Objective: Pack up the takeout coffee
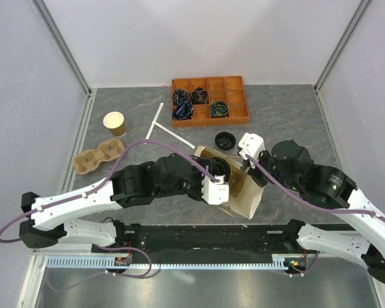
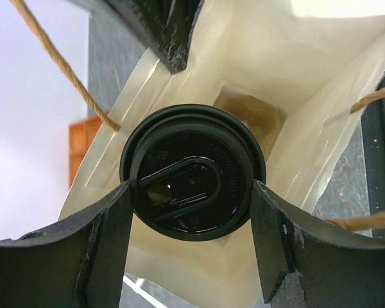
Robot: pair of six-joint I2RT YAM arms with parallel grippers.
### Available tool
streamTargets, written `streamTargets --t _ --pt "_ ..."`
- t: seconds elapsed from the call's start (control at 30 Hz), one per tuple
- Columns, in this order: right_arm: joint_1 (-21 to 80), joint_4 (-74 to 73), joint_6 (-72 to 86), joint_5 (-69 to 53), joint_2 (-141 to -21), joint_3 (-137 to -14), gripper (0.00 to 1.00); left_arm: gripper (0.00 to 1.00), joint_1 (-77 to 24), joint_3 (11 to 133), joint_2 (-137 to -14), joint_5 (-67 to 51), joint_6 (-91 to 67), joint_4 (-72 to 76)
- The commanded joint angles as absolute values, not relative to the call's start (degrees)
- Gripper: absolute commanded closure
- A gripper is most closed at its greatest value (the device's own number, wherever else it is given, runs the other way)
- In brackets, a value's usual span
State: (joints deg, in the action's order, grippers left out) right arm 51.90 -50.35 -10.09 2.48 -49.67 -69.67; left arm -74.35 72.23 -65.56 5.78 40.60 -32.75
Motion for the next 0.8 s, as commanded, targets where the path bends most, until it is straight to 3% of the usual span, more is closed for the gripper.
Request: streamTargets --t 0.0,0.37,0.77 --pt "52.82 -44.48 -10.28 7.46 -47.82 -67.51 1.00 0.70 -73.13 75.15 -66.01 10.10 30.78 -31.03" --pt "53.79 -41.75 -10.63 13.96 -47.81 -65.83 1.00 0.70 -71.72 76.99 -68.73 15.38 23.30 -27.42" --pt "55.10 -40.96 -12.04 19.34 -50.00 -67.06 1.00 0.70 -65.22 84.10 -71.01 8.44 13.20 -35.84"
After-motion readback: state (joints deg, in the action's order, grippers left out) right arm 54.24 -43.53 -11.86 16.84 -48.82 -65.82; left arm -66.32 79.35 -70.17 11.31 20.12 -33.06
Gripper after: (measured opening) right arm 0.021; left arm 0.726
